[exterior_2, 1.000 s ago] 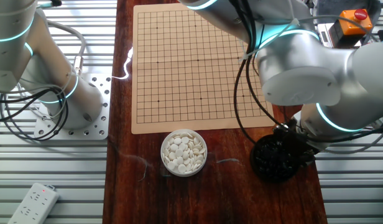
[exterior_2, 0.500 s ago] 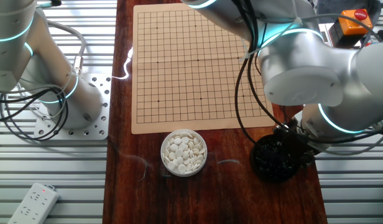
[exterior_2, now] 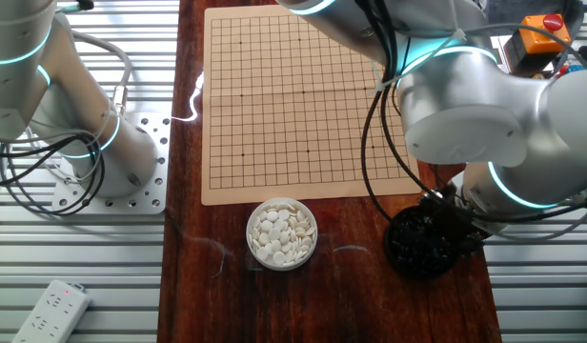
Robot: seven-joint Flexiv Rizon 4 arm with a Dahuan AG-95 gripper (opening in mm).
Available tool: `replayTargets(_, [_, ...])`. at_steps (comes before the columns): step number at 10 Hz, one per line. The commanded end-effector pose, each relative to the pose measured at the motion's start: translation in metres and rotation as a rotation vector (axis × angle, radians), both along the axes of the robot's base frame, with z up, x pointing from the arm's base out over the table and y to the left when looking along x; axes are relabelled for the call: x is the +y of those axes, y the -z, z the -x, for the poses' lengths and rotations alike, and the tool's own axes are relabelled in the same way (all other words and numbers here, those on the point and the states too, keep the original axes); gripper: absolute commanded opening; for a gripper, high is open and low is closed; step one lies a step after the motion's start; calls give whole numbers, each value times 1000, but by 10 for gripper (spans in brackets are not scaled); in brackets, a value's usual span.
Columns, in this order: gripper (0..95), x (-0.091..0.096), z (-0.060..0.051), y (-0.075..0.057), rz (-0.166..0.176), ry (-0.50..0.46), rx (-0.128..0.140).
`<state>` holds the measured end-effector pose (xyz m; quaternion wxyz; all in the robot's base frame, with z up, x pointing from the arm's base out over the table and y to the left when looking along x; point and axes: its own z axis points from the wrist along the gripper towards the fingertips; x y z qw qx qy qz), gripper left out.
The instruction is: Play the first move as black on the 3-4 point in the upper right corner of the Go board
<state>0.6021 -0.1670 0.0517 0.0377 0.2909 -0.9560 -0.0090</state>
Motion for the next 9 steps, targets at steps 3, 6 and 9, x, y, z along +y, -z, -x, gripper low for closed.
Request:
replayTargets(3, [190,0,1,-2,9,2,4])
replayTargets(6, [190,-1,1,-2,13,19,4])
replayTargets(9, [0,-2,1,-1,12,26,-2])
